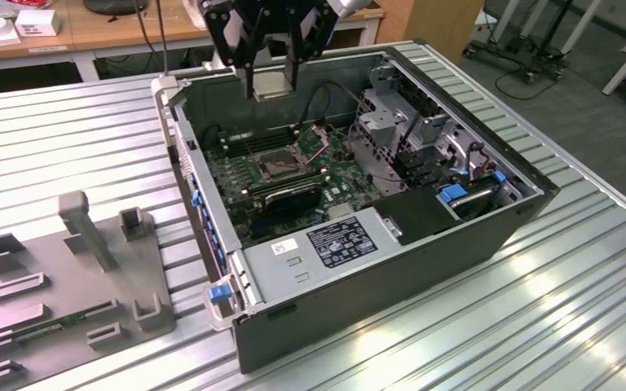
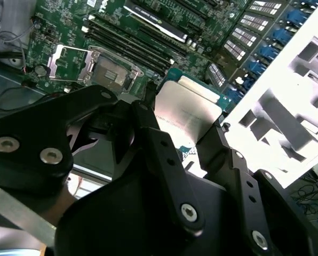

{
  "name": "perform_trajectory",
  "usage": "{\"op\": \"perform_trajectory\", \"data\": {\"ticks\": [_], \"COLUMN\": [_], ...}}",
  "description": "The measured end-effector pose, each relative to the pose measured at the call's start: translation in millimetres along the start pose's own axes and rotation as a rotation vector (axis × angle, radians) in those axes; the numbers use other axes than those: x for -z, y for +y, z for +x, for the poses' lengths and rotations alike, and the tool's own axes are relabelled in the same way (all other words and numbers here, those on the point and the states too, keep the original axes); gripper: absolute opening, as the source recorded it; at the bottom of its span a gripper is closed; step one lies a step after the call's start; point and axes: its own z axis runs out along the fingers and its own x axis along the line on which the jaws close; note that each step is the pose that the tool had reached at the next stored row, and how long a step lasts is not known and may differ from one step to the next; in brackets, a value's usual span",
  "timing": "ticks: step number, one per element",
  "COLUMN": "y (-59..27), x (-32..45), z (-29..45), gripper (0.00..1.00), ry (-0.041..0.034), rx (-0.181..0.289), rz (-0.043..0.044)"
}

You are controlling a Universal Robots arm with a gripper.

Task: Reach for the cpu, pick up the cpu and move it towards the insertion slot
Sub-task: 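Pick up the cpu and move it towards the insertion slot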

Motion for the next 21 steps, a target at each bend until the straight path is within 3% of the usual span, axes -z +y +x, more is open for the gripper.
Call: {"op": "perform_trajectory", "data": {"ticks": [21], "y": [16.6], "x": [-5.1], "z": [-11.9], "gripper": [0.55], "ry": [0.0000], "rx": [0.000], "rz": [0.0000]}}
